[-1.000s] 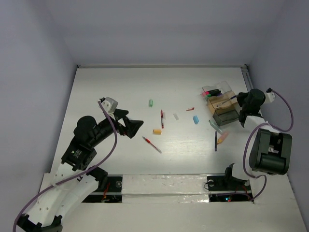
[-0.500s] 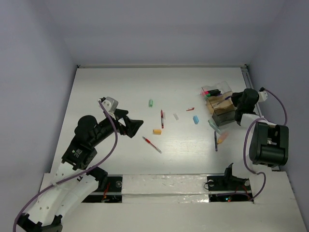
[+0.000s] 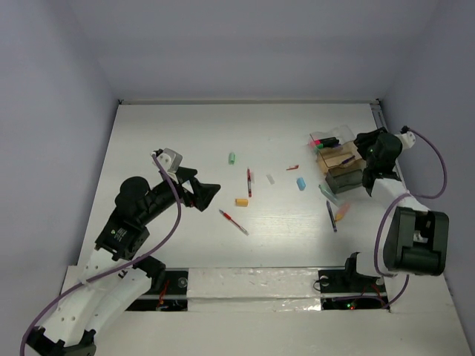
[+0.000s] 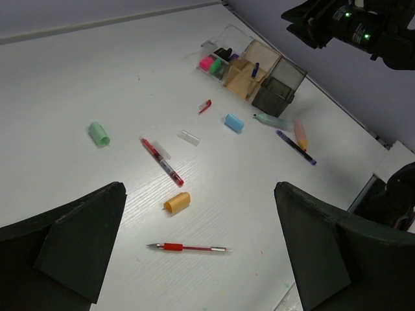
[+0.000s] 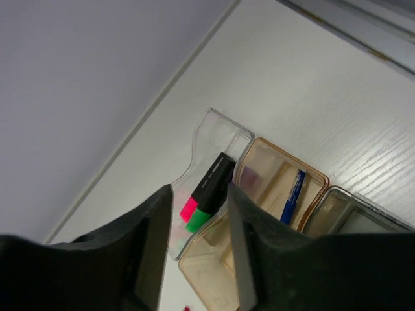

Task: Sort the stationery into containers
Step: Place the pen in the storage box, then pick up the pen from the center of the board.

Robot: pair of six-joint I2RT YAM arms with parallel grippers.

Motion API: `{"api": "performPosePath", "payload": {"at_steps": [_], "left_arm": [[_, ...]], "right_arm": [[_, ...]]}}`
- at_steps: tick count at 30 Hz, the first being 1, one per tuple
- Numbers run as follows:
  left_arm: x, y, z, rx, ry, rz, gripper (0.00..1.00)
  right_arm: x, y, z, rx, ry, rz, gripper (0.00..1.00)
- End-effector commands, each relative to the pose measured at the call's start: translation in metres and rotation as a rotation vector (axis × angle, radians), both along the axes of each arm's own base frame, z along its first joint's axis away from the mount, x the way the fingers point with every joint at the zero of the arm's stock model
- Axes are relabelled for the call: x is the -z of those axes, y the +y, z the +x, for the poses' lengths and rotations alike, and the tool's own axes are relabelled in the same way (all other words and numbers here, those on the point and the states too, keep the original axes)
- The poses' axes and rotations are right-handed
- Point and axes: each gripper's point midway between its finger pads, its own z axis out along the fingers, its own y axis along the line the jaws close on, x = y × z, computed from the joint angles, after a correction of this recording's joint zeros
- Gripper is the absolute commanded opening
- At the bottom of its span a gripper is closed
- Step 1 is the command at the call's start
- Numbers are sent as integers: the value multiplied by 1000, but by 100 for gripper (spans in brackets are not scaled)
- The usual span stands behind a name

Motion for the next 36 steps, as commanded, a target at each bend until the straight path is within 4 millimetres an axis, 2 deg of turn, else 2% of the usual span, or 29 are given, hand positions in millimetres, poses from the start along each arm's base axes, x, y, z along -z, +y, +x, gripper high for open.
{"api": "performPosePath", "payload": {"at_steps": [1,2,4,5,6,7,8,9,11,12,14,15,17,18,19,20,21,22,24,25,26,28,30,32,35,36], "left_arm": [[-25,1,-3,-2,-73,-33,99],[-27,2,-4,0,-78,-36,99],[-28,2,-4,-2,-82,-40,99],[-30,3,-5,-4,-87,-44,99],[-30,3,-6,-2,-89,-45,99],[-31,4,-6,-5,-91,-48,99],[-31,4,-7,-7,-92,-48,99],[-32,5,-7,-10,-95,-52,99],[-34,7,-7,-17,-102,-53,99],[-34,7,-7,-22,-101,-54,99],[-33,9,-6,-33,-98,-52,99],[-33,9,-6,-34,-96,-54,99],[-33,10,-5,-42,-96,-52,99],[-32,10,-4,-44,-91,-51,99],[-31,10,-3,-51,-86,-50,99],[-30,11,-2,-57,-86,-48,99],[-29,11,0,-64,-79,-44,99],[-29,13,1,-77,-79,-44,99],[-26,14,4,-90,-70,-38,99],[-25,16,6,-106,-66,-36,99],[-25,18,7,-119,-62,-35,99],[-23,20,10,-137,-54,-30,99],[-22,19,11,-136,-50,-25,99],[-21,20,11,-140,-48,-24,99],[-20,22,13,-159,-43,-19,99],[-20,23,14,-165,-41,-17,99]], "right_arm": [[-35,12,-16,-72,-28,-105,43],[-38,17,-20,-100,-17,-116,39],[-32,39,-31,-219,47,-130,26],[-38,60,-37,-294,49,-139,19],[-25,73,-47,-351,115,-134,15],[-26,100,-52,-450,131,-161,9],[-25,116,-60,-505,149,-170,5],[-11,133,-72,-573,219,-172,3],[-8,173,-83,-714,252,-180,2],[8,206,-99,-817,321,-199,2],[11,231,-104,-873,358,-240,3],[24,254,-110,-938,398,-260,6],[34,269,-105,-951,427,-303,13],[28,289,-103,-992,409,-329,17],[33,297,-89,-971,430,-366,26],[49,303,-91,-982,472,-393,32],[39,315,-80,-982,447,-417,35],[60,328,-78,-1003,502,-461,39],[69,340,-73,-1004,539,-510,40],[62,349,-63,-991,520,-528,40],[78,360,-66,-1018,556,-541,40],[80,370,-60,-1023,553,-541,40],[90,381,-63,-1044,570,-549,39],[89,391,-67,-1070,549,-560,36],[81,418,-92,-1183,509,-607,30],[83,429,-110,-1245,509,-643,30]]}}
